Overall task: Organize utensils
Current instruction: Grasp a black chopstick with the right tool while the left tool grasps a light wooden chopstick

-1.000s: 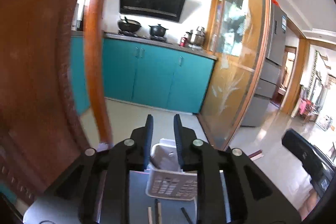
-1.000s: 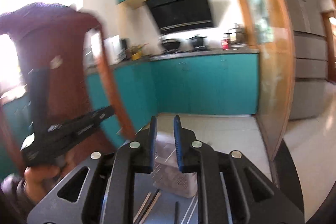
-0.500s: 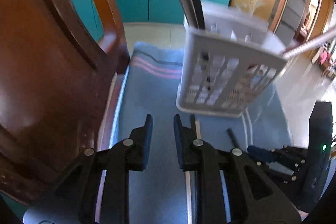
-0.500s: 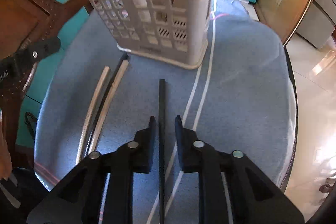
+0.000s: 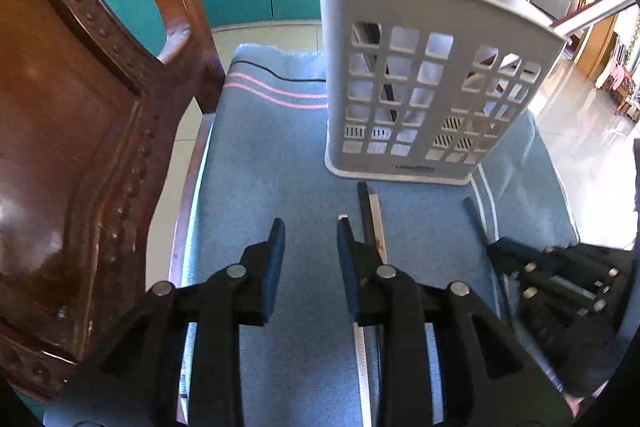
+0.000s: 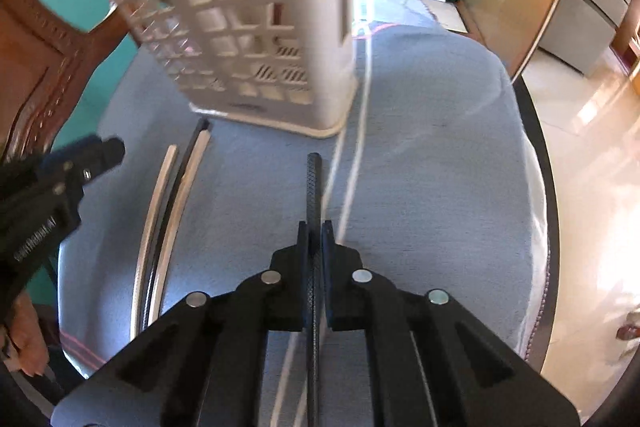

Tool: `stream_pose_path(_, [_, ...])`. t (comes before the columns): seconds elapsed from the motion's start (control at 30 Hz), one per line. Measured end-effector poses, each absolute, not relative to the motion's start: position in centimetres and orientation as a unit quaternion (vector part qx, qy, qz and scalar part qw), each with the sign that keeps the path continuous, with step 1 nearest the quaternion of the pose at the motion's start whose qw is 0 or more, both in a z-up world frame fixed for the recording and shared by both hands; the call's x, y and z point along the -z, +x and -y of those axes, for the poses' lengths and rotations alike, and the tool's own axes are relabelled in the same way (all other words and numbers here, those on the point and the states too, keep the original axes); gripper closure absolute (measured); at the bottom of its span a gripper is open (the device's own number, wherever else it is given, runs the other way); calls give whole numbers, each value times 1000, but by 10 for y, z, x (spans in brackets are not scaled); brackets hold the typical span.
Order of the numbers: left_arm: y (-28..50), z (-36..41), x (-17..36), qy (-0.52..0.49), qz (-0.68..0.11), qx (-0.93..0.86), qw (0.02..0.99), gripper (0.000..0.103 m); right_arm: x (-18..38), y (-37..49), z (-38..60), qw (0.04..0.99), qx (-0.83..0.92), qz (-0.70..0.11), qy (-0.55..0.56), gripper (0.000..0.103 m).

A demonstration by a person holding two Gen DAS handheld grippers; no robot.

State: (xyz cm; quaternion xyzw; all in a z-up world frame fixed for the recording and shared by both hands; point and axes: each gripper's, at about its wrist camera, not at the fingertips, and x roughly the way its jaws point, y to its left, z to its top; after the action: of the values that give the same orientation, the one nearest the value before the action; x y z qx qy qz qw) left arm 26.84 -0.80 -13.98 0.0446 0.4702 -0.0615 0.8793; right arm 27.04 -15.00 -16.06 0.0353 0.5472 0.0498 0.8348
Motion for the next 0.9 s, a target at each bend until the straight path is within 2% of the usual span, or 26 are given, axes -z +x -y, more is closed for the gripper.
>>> stream_pose_path(0.23, [273, 13, 150, 55, -479, 60, 874, 71, 154, 269, 148, 839, -47, -541, 24, 89])
stream_pose_path(0.43, [275, 19, 166, 68, -489, 58, 867, 70, 154, 266, 135, 838, -46, -544, 14, 85])
stream_pose_path(0.57, [279, 21, 180, 73, -499, 56, 862, 70, 164, 270, 143, 836, -42, -548, 9, 79])
stream_pose_path(0.9, [291, 11, 190, 44, -509, 63, 857, 70, 175, 266, 145, 834, -37, -551, 2, 78])
